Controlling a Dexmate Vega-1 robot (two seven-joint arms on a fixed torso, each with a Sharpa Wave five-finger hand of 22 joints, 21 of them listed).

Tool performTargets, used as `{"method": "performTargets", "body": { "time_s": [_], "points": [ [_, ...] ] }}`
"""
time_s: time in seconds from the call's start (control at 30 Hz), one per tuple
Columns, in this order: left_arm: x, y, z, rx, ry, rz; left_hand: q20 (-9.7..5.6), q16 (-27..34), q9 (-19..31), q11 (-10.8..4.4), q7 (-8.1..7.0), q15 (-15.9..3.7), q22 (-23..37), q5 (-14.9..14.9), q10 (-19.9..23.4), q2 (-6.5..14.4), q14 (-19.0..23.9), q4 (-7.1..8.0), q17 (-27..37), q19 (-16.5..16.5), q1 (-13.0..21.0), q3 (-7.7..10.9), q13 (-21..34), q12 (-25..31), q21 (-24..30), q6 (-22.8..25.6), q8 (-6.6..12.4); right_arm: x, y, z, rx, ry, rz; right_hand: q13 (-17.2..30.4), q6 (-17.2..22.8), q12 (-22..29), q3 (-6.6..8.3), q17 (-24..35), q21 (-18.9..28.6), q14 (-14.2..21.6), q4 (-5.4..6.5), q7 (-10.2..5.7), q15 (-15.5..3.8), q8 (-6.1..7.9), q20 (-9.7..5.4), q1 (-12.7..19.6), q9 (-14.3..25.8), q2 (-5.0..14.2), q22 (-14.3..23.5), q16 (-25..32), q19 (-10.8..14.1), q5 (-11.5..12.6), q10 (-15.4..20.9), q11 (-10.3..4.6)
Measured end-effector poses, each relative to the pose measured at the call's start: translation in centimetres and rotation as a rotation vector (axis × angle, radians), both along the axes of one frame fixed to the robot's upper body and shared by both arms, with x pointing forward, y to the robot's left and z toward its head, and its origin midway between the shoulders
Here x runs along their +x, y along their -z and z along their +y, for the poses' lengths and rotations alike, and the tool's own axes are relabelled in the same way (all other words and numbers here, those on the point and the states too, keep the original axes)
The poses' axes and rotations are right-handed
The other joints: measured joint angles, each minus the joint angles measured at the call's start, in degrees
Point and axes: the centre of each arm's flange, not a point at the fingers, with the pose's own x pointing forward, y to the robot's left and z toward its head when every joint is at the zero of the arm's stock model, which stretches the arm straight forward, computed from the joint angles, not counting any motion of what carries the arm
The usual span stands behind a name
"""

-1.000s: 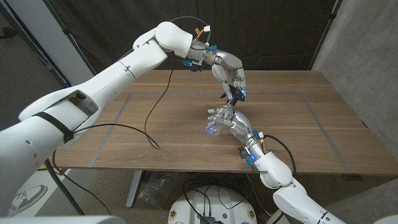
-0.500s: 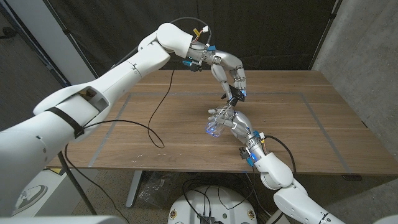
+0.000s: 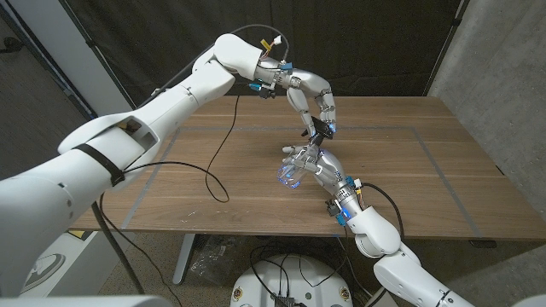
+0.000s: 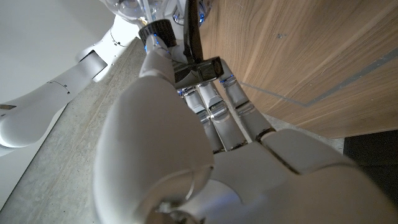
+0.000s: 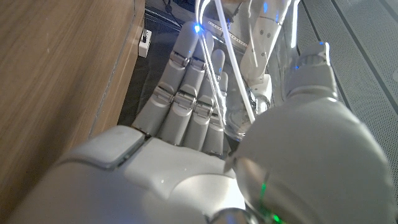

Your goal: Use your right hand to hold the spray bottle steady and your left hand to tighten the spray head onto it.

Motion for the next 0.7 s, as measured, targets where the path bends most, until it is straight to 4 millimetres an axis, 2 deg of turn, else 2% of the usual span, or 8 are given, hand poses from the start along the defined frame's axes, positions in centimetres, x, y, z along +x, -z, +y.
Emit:
{"method": "performTargets", "body": {
  "time_s": [0.57, 0.6, 0.7],
  "points": [
    [0.09, -0.29, 0.5, 0.006, 0.061, 0.029, 0.43, 1.82, 0.13, 0.81, 0.29, 0.21, -0.75, 0.0, 0.8, -0.83, 0.22, 0.0, 4.24, -4.5, 0.83, 0.0, 8.38, 0.01, 2.08, 0.3, 0.05, 0.12, -0.06, 0.26, -0.002, -0.001, 0.003, -0.01, 0.0, 0.08, 0.0, 0.04, 0.89, 0.02, 0.0, 0.0, -0.01, -0.34, 0.2, 0.0, -0.01, 0.0, 0.03, -0.07, -1.03, 0.0, 0.0, 0.0],
    [0.41, -0.41, 0.63, -0.007, 0.06, 0.04, 0.59, 1.82, 0.2, 0.44, 0.3, 0.11, -0.7, 0.01, 0.43, -0.83, 0.12, 0.0, 4.47, -5.13, 0.83, 0.0, 8.99, 0.02, 2.51, 0.3, 0.06, 0.14, -0.06, 0.24, -0.001, 0.0, 0.004, -0.01, 0.0, 0.08, 0.0, 0.05, 0.89, 0.02, 0.0, 0.0, -0.01, -0.34, 0.2, 0.0, -0.01, 0.0, 0.03, -0.08, -1.03, 0.0, 0.0, 0.0],
    [0.5, -0.47, 0.82, -0.019, 0.064, 0.046, 0.61, 0.01, 1.57, -1.91, 0.3, -1.48, -0.4, 0.01, -1.94, -0.83, -2.2, 0.0, 5.33, -8.42, 0.83, 0.0, 10.95, 0.68, 3.85, 0.3, 0.06, 0.19, -0.01, 0.21, -0.001, 0.001, 0.005, -0.02, 0.0, 0.07, 0.0, 0.04, 0.99, 0.02, 0.01, 0.0, -0.02, -0.35, 0.2, 0.0, -0.01, 0.0, 0.03, -0.08, -1.03, 0.0, 0.0, 0.0]
  ]
}}
